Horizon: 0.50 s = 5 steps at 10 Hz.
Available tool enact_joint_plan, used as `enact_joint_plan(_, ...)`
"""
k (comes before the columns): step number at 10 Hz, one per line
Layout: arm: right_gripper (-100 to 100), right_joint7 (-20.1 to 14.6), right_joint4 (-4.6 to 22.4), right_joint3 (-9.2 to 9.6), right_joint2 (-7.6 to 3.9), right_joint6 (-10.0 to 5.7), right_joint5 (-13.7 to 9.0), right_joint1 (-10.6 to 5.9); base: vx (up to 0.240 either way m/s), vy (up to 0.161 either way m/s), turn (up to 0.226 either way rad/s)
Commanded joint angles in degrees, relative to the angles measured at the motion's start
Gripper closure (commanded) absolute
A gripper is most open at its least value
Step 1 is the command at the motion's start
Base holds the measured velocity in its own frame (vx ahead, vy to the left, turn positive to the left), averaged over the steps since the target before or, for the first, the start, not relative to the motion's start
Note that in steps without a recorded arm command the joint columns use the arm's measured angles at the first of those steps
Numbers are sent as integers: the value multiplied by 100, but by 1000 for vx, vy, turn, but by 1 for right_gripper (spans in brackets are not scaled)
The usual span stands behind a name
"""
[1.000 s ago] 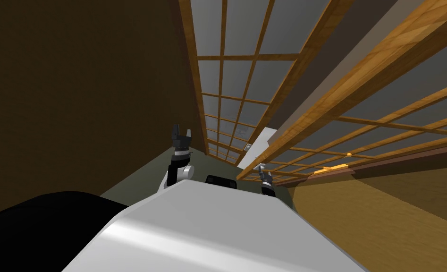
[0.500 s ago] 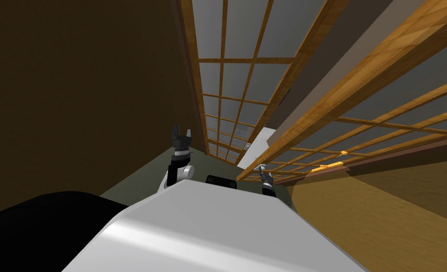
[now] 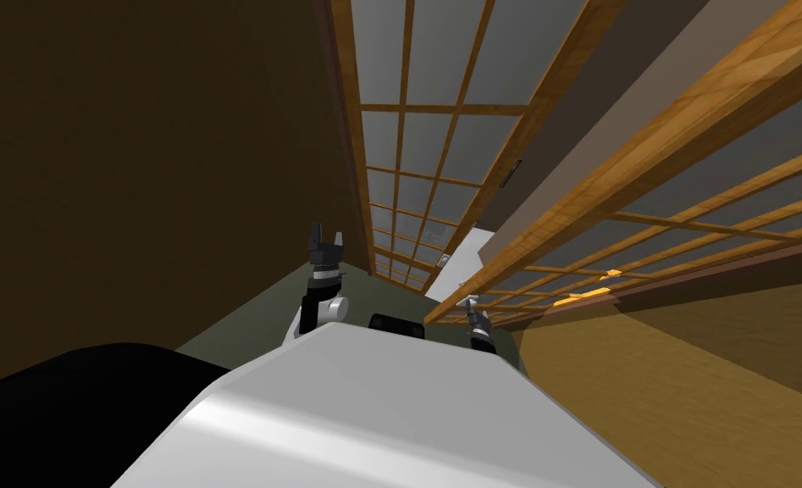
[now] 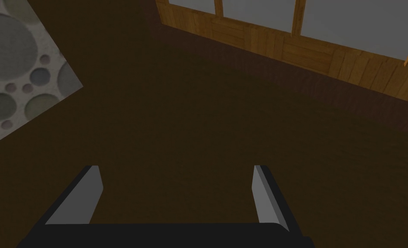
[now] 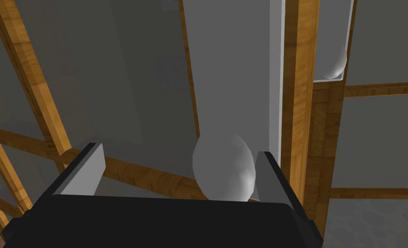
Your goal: Pull the door open
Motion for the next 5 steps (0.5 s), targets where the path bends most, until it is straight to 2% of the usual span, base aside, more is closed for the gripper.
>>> enact_joint_plan(1,100,-10,-37,-139,-94,127,-71,172,-31,-12,-40)
enact_joint_plan(5,100,-10,-37,-139,-94,127,-71,172,-5,-1,4)
